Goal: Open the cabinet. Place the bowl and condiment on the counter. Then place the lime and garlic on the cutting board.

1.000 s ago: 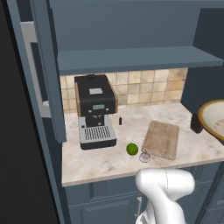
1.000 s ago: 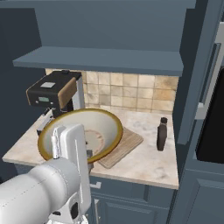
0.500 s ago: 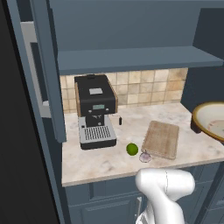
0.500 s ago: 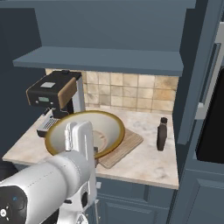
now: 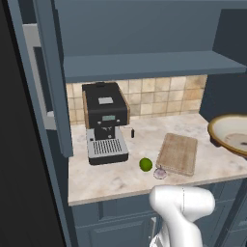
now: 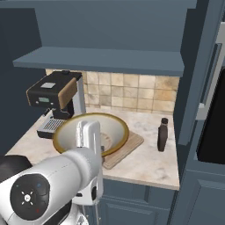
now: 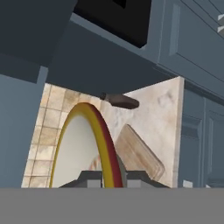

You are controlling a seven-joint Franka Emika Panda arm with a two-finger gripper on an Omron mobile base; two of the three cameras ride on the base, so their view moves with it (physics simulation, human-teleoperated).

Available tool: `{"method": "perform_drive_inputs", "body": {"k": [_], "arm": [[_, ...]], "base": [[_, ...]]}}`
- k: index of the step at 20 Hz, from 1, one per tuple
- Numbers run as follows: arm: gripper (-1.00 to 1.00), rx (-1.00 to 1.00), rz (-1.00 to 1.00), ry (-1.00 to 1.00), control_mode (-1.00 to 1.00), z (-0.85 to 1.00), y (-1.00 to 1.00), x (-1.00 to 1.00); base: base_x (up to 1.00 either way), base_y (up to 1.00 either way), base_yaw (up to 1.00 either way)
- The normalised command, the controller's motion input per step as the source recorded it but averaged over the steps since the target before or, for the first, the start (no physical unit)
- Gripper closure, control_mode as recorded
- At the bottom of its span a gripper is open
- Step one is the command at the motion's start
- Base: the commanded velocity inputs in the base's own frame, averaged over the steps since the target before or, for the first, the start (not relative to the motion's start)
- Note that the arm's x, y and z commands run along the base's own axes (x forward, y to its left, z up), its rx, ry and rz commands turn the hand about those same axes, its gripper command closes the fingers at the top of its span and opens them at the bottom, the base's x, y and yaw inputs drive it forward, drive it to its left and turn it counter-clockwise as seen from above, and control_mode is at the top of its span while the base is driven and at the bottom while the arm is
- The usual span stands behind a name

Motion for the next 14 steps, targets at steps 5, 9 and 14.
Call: {"method": "perform_drive_inputs", "body": {"k": [5,9,14], "arm": [[1.0,0.0,0.0,0.0,-1.0,-0.23,-0.21,0.09],[1.0,0.0,0.0,0.0,-1.0,-0.19,-0.28,0.05],[1.0,0.0,0.0,0.0,-1.0,-0.15,-0.27,0.05]], "base": [[0.0,0.0,0.0],[0.0,0.0,0.0],[0.0,0.0,0.0]]}}
